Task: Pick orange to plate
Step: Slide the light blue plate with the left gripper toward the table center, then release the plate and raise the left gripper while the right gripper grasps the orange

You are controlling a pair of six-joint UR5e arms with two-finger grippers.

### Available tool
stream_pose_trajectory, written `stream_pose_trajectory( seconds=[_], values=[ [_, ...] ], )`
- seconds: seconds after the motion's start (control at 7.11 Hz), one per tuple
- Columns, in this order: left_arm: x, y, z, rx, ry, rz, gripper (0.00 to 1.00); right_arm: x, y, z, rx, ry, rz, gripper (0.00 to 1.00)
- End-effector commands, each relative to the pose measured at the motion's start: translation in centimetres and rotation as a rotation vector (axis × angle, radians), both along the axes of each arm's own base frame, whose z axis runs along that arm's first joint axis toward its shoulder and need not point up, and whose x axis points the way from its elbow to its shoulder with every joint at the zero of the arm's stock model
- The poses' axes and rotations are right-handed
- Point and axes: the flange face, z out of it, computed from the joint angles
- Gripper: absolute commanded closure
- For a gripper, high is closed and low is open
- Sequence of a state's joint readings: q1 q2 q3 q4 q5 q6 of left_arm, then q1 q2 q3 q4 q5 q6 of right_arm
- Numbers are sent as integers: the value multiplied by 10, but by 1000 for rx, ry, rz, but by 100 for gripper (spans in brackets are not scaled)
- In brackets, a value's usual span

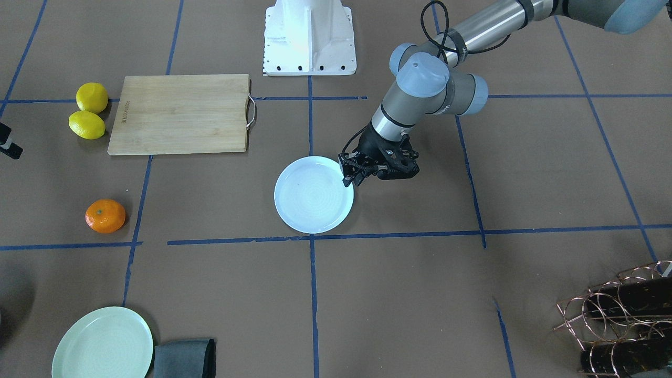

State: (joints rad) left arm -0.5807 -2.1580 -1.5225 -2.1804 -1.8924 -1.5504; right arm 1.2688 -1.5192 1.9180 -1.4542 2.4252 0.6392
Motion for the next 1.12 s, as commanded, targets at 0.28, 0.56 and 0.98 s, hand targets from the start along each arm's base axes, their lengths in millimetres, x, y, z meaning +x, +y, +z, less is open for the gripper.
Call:
stream_pose_trajectory(
  seconds=[0.28,0.56,0.98],
  values=[
    [-86,-16,-38,139,-95,-3,0,-57,2,22,19,87,-43,0],
    [-113,-26,-43,150,-100,-2,0,-92,-15,30,59,93,-51,0],
    [-130,-28,-51,167,-78,-22,0,-183,-43,22,122,168,-124,0]
  ],
)
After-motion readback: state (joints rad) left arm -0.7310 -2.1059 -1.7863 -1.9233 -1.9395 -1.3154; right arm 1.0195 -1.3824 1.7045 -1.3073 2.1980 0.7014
